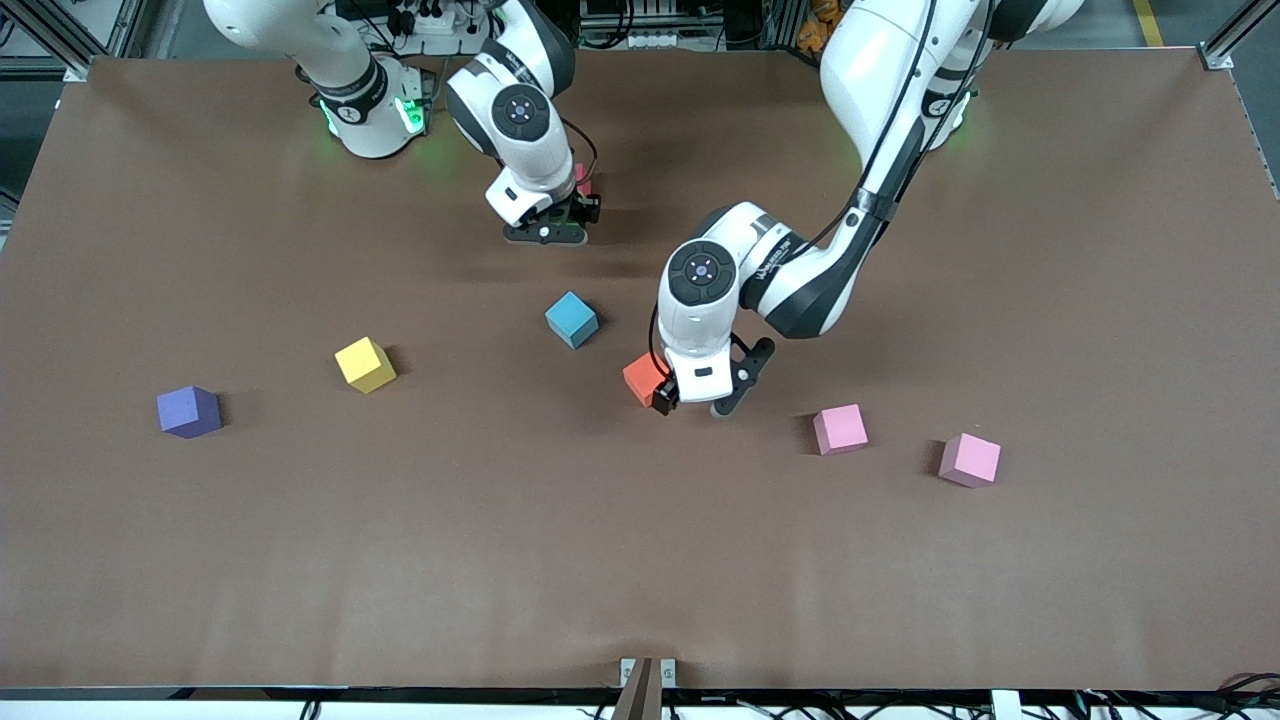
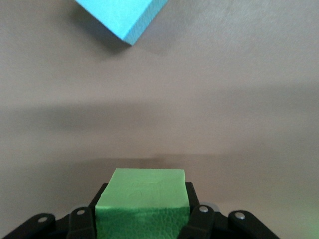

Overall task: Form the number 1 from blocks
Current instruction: 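Place the green cube beside the red cube with the right gripper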

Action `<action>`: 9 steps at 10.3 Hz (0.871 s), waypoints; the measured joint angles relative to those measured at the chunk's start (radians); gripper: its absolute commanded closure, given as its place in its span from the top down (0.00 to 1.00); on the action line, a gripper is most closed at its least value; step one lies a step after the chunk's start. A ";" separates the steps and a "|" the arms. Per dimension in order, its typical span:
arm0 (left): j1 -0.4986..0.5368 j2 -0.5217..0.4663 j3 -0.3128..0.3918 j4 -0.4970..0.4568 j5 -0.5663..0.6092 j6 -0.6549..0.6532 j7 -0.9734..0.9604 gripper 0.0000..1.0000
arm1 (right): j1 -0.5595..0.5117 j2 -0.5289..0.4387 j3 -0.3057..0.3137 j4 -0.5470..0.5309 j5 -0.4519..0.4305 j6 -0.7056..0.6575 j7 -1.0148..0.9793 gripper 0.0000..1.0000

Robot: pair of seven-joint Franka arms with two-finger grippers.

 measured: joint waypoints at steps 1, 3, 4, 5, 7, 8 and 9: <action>-0.001 0.004 -0.001 0.000 0.000 0.002 0.000 1.00 | 0.001 0.010 0.003 0.000 0.000 0.001 0.000 0.62; -0.002 0.007 -0.001 0.000 0.000 0.004 0.000 1.00 | 0.010 0.023 0.014 0.000 0.001 0.001 0.000 0.62; -0.003 0.010 -0.001 0.000 0.000 0.007 0.000 1.00 | 0.014 0.028 0.023 0.000 0.001 0.001 0.001 0.62; -0.005 0.015 -0.001 0.000 0.000 0.013 0.000 1.00 | 0.018 0.033 0.029 0.000 0.001 0.001 0.005 0.62; -0.007 0.020 -0.001 0.000 0.000 0.017 0.000 1.00 | 0.027 0.052 0.032 0.000 0.002 0.007 0.007 0.63; -0.007 0.022 -0.002 0.000 0.000 0.017 0.000 1.00 | 0.028 0.061 0.033 0.000 0.002 0.012 0.009 0.63; -0.007 0.023 -0.002 0.000 0.000 0.017 0.000 1.00 | 0.028 0.067 0.033 0.000 0.002 0.014 0.010 0.65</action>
